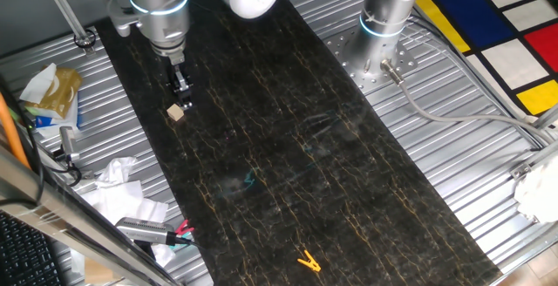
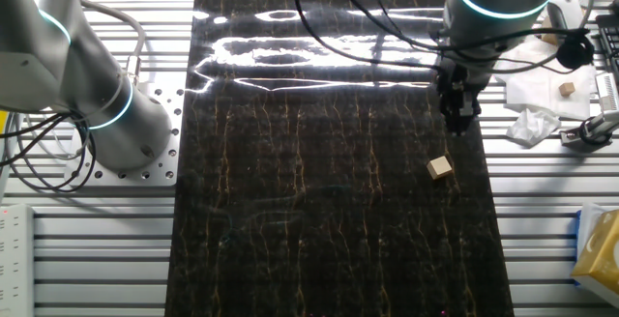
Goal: Hold a small block with the gripper and sweep it from left to right on the table
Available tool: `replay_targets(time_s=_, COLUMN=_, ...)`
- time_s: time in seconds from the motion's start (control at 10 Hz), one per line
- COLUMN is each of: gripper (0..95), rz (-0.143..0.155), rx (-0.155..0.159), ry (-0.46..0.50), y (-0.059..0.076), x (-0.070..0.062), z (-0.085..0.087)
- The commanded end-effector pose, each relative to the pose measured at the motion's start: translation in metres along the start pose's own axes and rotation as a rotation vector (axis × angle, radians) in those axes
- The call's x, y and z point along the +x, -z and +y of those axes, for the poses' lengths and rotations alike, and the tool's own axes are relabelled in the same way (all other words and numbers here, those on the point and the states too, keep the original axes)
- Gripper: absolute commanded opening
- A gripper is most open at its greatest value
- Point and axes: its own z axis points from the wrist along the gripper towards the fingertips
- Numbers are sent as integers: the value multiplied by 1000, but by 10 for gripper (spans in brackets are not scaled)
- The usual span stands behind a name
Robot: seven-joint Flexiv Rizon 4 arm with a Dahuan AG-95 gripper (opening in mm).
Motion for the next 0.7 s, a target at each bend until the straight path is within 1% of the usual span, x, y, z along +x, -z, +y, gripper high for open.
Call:
replay_targets(time_s=0.1, gripper=570, rz=0, rx=-2, ry=2, y=0, x=-1, z=-2)
replay_targets(time_s=0.4, gripper=570, rz=4, rx=-5, ry=7, y=1, x=-5, z=-7)
replay_targets(time_s=0.7, gripper=570, rz=5, rx=-4, ry=7, y=-2, x=-7, z=-9)
